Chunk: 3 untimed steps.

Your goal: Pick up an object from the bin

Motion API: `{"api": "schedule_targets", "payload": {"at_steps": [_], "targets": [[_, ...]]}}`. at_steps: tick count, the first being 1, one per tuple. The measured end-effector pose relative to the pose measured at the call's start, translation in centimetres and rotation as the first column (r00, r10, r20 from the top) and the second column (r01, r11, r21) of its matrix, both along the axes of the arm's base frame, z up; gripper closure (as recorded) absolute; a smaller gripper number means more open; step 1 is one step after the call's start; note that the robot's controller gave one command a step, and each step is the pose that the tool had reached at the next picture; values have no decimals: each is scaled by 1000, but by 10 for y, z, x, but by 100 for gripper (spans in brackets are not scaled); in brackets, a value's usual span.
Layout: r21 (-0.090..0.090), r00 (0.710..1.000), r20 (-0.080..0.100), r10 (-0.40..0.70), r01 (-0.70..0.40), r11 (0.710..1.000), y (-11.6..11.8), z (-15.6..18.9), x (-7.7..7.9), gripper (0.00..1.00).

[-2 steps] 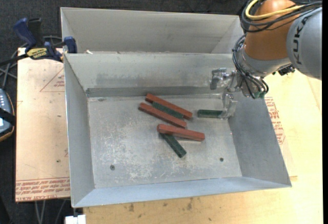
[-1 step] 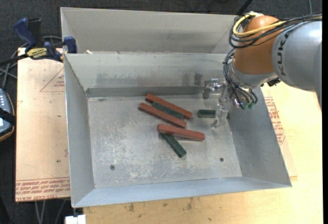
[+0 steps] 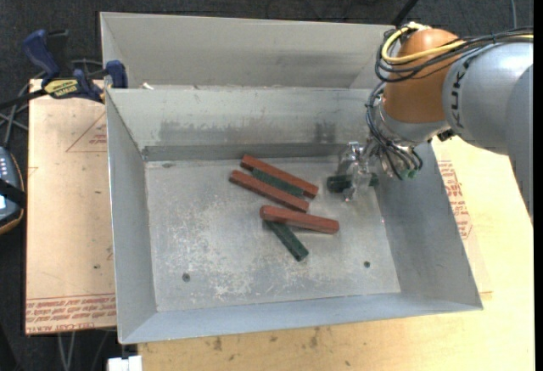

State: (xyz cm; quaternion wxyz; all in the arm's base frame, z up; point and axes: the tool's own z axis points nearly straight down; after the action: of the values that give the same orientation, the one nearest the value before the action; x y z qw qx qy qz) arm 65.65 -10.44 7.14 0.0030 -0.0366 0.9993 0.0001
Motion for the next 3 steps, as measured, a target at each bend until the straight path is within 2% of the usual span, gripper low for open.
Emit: {"api": "schedule_targets", "payload": {"at_steps": [2, 3], "targets": [[1, 1000, -6, 0, 0, 1000, 0, 4, -2, 100], [1, 1000, -7, 1, -1, 1000, 1, 19, -2, 100]]}}
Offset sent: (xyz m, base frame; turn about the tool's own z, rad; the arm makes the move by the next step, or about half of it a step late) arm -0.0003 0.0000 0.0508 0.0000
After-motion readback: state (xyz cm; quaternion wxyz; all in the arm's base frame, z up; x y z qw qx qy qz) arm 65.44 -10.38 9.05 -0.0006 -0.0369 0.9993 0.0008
